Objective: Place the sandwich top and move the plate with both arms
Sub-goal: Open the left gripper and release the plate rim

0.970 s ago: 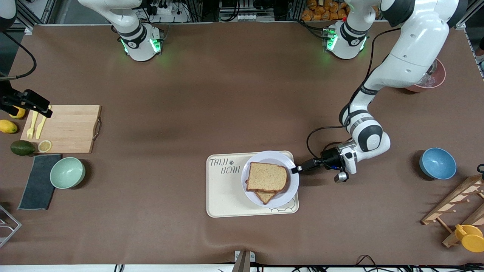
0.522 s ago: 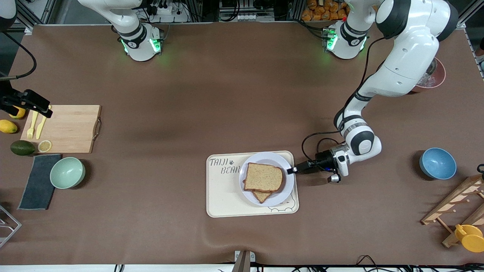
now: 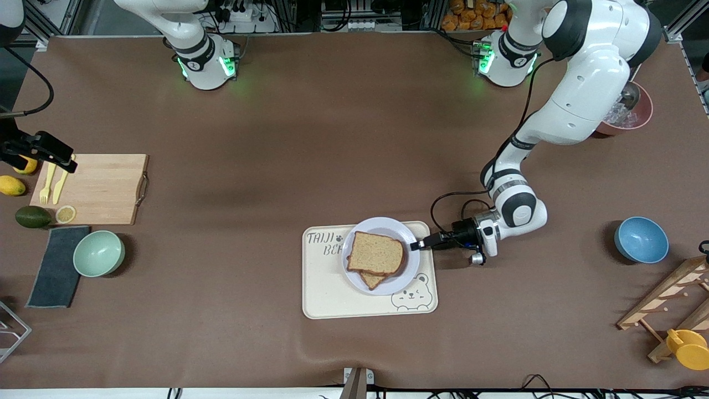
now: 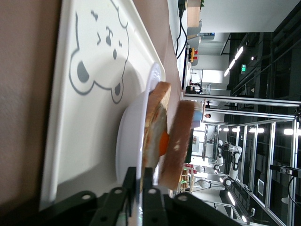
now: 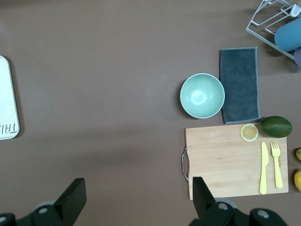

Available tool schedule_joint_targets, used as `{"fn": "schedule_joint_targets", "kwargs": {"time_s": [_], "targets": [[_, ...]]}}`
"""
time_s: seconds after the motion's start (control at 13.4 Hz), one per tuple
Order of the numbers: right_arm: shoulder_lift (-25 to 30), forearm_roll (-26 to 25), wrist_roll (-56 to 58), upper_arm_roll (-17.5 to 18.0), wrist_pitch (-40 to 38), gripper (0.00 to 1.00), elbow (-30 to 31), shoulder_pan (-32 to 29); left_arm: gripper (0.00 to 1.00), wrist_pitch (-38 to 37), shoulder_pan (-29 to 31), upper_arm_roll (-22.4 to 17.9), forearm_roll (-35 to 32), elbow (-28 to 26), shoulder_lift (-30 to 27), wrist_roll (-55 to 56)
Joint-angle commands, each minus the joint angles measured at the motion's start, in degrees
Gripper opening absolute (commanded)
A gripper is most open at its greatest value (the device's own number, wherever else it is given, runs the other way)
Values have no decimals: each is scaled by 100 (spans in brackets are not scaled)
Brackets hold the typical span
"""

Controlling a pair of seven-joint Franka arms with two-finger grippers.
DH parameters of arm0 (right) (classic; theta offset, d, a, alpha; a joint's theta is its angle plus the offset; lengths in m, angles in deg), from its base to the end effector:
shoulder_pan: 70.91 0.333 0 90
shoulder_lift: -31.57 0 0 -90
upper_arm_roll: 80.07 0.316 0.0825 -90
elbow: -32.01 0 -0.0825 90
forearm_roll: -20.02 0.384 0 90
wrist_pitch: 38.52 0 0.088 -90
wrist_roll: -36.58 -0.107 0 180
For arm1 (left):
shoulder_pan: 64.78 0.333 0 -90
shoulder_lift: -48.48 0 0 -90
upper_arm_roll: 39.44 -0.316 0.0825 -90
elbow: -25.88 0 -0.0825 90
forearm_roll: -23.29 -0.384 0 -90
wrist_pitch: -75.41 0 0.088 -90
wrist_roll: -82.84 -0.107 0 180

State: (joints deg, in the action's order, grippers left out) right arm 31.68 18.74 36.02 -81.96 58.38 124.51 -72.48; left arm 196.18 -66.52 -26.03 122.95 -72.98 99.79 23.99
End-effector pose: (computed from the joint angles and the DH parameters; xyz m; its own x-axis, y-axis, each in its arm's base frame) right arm 0.5640 -0.0363 0.6158 0.9946 -0.0672 0.0788 -0.0691 -0.9974 0.0215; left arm 0.6096 -0.2038 0.0861 0.9711 0.2337 -0.0492 0.0954 -0.1907 0.9770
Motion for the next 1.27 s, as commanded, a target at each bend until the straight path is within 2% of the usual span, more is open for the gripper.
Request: {"fn": "schedule_joint_targets", "kwargs": {"time_s": [0.0,0.6,0.9,1.19], "targets": [[-46,5,-68,67,-57,100,-118,-72,100,7,50,-23,-70,8,2,111],[-55,5,-50,67,-58,100,-109,-98,100,87,94,-40,-148,-203,-692,1331],[-55,5,-24,67,-58,100,-109,-107,100,377,112,-40,-1498,-116,-1114,2542],[-55,-3,-6,67,-58,100,-109,-98,100,412,94,-216,-3388,16,-1659,3860]]}}
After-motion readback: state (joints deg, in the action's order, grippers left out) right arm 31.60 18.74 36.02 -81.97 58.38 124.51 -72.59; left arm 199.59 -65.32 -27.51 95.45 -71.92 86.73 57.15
